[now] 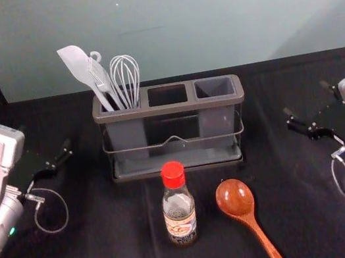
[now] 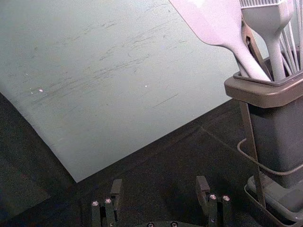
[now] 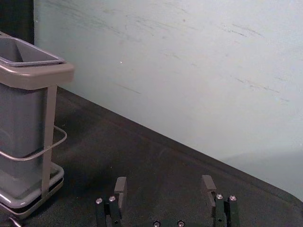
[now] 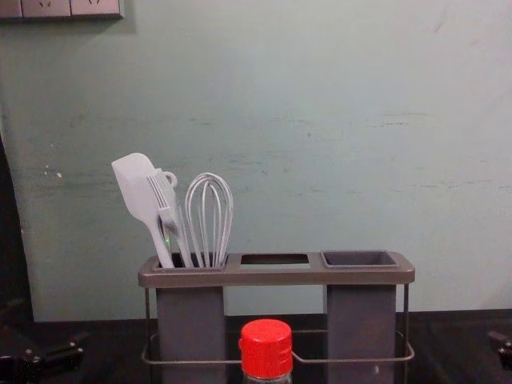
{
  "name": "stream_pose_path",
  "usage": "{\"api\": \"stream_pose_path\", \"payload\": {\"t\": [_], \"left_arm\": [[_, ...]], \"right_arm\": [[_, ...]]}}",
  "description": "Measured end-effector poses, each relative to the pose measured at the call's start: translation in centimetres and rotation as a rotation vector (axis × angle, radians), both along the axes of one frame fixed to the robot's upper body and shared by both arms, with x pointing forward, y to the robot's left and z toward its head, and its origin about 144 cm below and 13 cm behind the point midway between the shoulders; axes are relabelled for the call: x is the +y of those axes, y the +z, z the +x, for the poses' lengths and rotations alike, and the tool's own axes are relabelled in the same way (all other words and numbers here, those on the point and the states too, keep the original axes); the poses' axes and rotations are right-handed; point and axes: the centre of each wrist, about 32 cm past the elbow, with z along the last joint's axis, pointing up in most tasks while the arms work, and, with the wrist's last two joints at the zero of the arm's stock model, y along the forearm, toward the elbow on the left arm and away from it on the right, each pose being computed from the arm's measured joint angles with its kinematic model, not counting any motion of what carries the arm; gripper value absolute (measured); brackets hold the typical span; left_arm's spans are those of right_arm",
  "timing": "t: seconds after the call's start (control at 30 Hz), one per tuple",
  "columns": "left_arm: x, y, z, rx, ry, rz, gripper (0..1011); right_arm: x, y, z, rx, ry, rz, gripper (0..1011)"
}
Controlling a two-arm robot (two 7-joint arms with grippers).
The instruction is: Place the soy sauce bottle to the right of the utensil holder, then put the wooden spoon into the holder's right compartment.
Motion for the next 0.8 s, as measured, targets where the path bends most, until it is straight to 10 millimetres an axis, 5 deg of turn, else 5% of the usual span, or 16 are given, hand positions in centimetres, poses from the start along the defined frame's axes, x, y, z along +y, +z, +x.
{"api": "stream_pose_path", "payload": {"t": [0.8], "left_arm": [[0.0,0.0,0.0,0.0,0.0,0.0,1000]], "right_arm": [[0.0,0.0,0.0,0.0,0.0,0.0,1002]]}}
